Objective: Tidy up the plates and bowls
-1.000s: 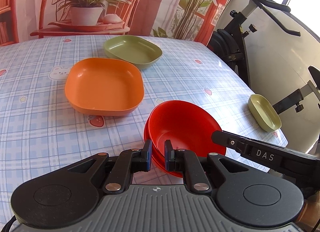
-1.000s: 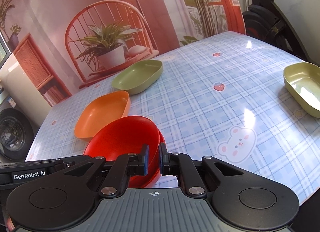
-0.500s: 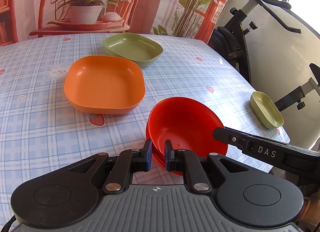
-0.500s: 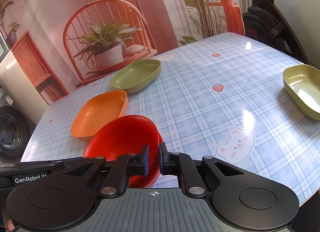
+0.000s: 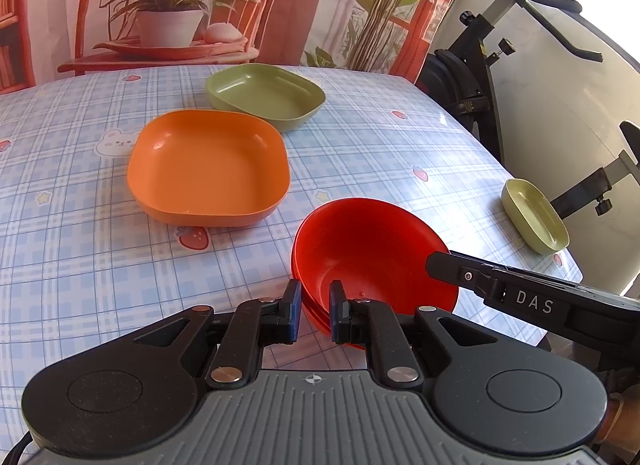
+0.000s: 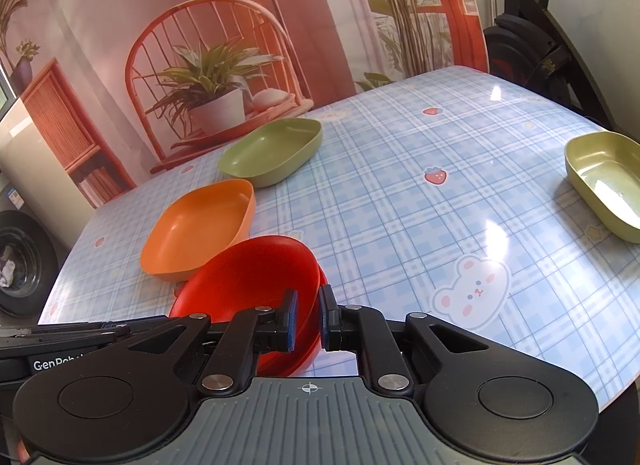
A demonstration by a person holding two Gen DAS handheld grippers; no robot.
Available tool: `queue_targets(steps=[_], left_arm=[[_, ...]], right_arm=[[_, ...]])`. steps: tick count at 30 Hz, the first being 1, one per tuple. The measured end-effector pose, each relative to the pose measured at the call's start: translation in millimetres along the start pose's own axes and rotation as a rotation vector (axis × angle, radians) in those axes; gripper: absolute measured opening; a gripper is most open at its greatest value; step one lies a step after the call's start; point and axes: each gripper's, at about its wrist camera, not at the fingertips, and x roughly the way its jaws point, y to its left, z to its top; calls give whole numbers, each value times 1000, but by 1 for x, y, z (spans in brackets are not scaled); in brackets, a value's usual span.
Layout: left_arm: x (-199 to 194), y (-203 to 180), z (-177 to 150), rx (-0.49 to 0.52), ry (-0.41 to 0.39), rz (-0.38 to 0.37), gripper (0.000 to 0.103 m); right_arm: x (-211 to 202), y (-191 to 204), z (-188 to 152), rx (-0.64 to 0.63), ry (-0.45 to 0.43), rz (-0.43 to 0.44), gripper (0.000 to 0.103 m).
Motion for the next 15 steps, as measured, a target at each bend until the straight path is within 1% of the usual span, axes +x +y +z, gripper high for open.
queue_targets(steps=[3,6,15], left_arm=[[-1,0,0,-3,-5,1,14],[-3,1,0,-8,-13,1,17],[-7,3,1,-29,-31,2,17]], right_arm=[[0,1,0,-1,-1,0,14],[-1,1,0,-4,-2,-2,17],[-6,4,-1,-14,-26,-13,17]])
